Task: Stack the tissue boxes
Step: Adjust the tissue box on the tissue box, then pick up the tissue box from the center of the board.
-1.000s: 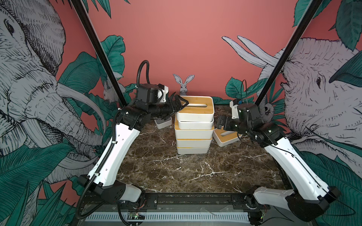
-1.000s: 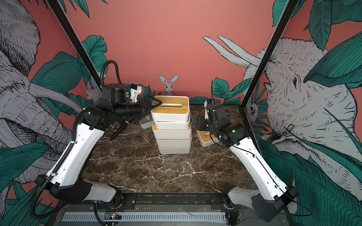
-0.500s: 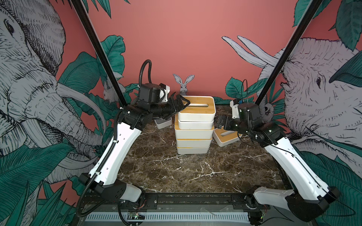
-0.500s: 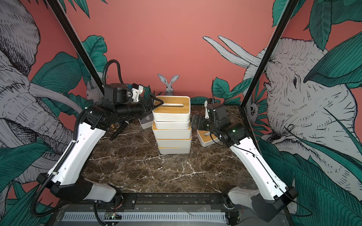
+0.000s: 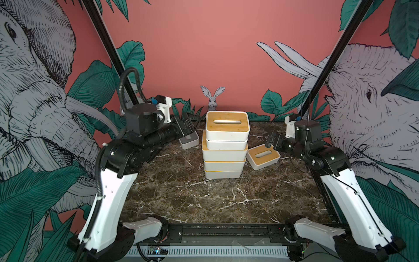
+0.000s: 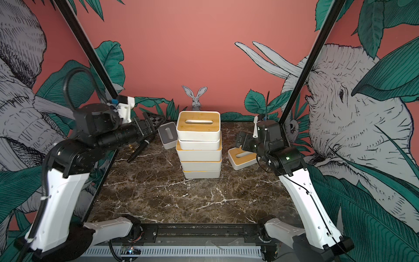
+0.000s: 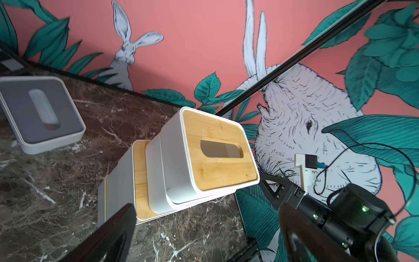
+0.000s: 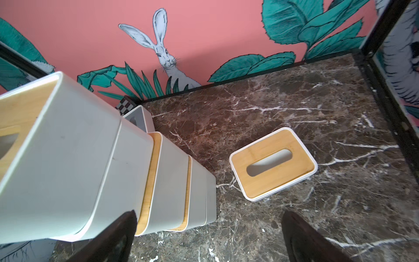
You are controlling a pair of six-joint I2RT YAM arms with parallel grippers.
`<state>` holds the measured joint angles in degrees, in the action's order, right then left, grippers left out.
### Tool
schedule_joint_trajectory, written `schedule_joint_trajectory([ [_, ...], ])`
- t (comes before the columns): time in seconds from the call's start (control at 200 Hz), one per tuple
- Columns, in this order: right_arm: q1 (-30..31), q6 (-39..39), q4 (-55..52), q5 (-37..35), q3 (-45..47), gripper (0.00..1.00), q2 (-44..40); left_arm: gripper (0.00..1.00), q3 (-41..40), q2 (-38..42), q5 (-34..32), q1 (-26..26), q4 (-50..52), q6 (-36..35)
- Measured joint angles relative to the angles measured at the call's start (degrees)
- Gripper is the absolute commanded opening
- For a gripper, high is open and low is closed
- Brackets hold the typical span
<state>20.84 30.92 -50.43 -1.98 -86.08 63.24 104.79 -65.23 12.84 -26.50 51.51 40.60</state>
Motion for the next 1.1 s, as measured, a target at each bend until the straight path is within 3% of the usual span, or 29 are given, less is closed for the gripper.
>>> schedule_joint_trajectory([
  [0.195, -5.25, 1.46, -2.08, -0.46, 5.20, 0.99, -5.25, 1.00, -19.71, 19.98, -6.05, -0.02, -1.29, -2.25],
  [0.34, -10.80, 4.61, -1.49, 3.65, 12.87, 0.99, -5.38, 1.00, -30.05, 29.24, -8.13, -0.02, -2.16, -2.16],
  [0.52, -18.27, 12.44, -1.16, 7.45, 21.92, 0.99, 1.75, 1.00, -39.23, 32.85, -5.92, -0.02, -5.25, 0.50],
  [0.75, -20.81, 22.56, 4.04, 9.92, 23.45, 0.99, 11.91, 0.99, -50.10, 33.16, 0.35, -0.33, -11.72, 6.38],
  [1.1, -20.85, 32.65, 11.89, 11.89, 20.50, 0.80, 28.50, 0.99, -59.67, 37.97, -0.72, -7.28, -18.84, 11.91],
])
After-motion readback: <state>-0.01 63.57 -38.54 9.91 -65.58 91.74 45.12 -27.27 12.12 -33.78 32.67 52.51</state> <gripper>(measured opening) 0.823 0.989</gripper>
